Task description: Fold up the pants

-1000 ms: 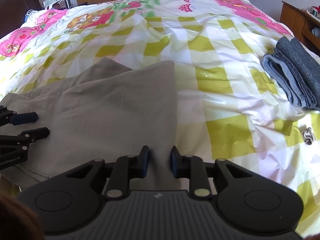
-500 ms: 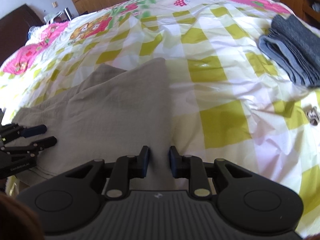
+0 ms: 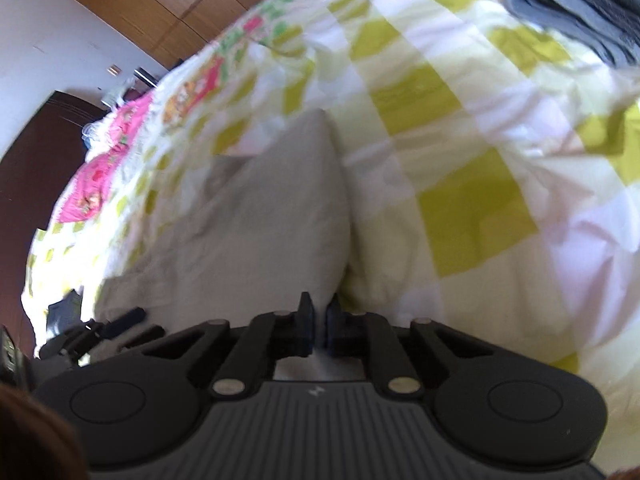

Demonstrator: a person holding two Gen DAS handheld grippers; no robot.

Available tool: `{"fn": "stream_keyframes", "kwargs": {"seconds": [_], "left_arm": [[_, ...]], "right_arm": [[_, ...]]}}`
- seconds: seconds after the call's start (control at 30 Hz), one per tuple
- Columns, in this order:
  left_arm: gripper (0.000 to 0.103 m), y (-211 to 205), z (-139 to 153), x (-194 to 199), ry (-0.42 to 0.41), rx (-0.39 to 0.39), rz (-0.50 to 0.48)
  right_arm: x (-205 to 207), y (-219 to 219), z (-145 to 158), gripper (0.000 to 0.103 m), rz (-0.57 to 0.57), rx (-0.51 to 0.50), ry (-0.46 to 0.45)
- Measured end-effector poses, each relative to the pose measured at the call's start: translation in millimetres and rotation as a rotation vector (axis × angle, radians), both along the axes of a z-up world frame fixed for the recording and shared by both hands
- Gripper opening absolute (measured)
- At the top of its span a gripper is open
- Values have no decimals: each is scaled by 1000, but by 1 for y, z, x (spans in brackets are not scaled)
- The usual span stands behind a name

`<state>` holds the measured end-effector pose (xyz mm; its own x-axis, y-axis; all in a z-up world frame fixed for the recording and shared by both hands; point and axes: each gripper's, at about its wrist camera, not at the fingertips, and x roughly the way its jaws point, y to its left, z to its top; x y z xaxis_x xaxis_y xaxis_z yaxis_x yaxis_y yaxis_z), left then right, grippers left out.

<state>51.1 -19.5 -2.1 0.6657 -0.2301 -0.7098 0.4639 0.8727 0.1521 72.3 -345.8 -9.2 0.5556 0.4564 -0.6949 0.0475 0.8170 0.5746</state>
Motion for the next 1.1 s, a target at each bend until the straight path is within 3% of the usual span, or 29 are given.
{"fn": "stream_keyframes", "kwargs": {"seconds": [0.2,0.37,0.47,0.7,0.77,0.97,1.1], "left_arm": [[52,43,8,-11,-3,24,49],[52,84,10,-25,10,6,110],[53,101,9,-32,18,-12,129],[53,119,-2,-35,41,-104,158],[53,119,-6,-36,45,-106,152],[53,123,-7,-33,60,-143,158],[53,123,-3,-38,58,-120,153]], "right_arm": [[0,58,75,6,107,-93,-176],[11,149,107,6,326,-149,-278],[15,213,99,6,465,-217,-296],[11,310,45,6,693,-341,-194],[6,324,35,6,711,-397,-185],[9,330,40,6,638,-376,-159],[4,346,37,6,674,-391,-168]]}}
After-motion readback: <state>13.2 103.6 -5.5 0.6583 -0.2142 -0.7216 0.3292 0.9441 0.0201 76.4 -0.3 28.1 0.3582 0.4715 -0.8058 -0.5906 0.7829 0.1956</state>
